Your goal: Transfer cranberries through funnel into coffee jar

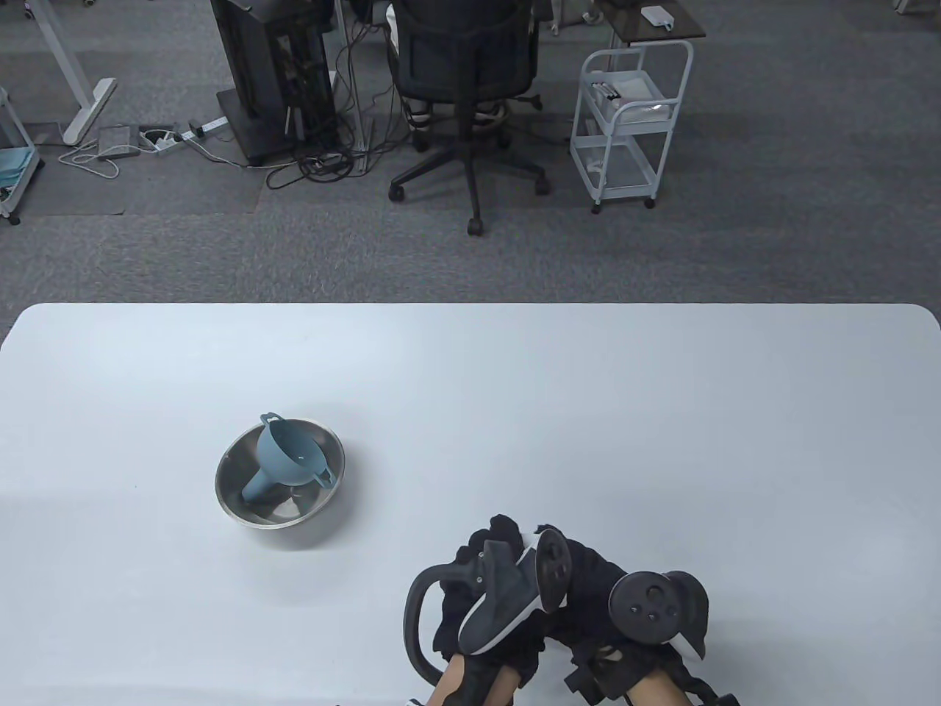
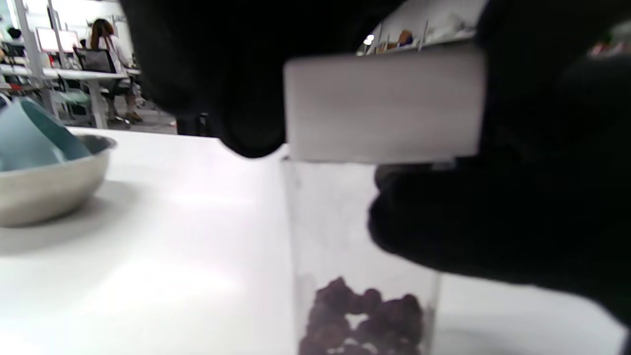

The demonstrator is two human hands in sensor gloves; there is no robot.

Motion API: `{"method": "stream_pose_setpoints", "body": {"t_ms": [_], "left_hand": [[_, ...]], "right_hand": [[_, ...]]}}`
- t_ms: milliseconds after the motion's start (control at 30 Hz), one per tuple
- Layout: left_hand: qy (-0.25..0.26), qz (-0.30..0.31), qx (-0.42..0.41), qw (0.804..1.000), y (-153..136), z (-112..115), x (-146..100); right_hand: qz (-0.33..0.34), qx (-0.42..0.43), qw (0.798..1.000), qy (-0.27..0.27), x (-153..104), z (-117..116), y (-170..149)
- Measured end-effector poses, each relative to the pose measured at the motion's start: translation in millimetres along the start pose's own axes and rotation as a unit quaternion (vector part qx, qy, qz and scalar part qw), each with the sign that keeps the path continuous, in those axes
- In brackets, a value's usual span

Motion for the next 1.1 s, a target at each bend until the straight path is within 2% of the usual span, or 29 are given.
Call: {"method": "stream_pose_setpoints", "body": {"t_ms": [167,233,400,500,567,633,667,900,1100], "left_hand": [[0.020,0.064,-0.013,0.998,3.0,-3.9,-4.9],[0.050,0.112,0.002,0.992,6.7,-5.8,-8.1],[0.104,0.180,0.013,0.978,7.4,-5.1,-17.9],[0.121,0.192,-0.007,0.974,-0.1,-3.2,-20.1],[0.113,0.182,-0.006,0.977,-6.4,2.1,-20.5],[0.146,0.194,-0.018,0.970,-13.1,2.1,-22.3],[0.145,0.195,-0.039,0.969,-17.5,4.0,-22.3],[0.168,0.180,-0.220,0.944,-68.5,15.9,-10.0],[0.134,0.169,-0.337,0.917,-97.6,36.9,1.8]], "right_hand": [[0.011,0.001,1.000,-0.016,-0.5,5.2,2.0],[0.014,0.001,1.000,-0.019,-0.4,7.3,2.7],[0.029,-0.006,1.000,-0.011,-1.8,7.5,7.2],[0.033,-0.023,0.999,-0.012,-1.9,6.6,10.5],[0.031,-0.038,0.999,0.004,-1.4,3.1,9.9],[0.018,-0.031,0.999,0.001,-0.1,3.9,5.1],[0.007,-0.017,1.000,0.011,-0.3,3.1,2.7],[-0.065,-0.011,0.998,-0.025,3.0,10.8,-13.5],[-0.146,-0.010,0.988,-0.041,19.2,7.7,-25.7]]}}
Point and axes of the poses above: the tracker on the back of each hand, its own y axis roughly to the thumb side, its own x axis roughly from the wrist to the fingertips, z = x × y, the point moved 5 cm from there along x, roughly from the wrist to the fingertips, and after that the axes turned 5 degrees about -z, right-handed, at the moved point
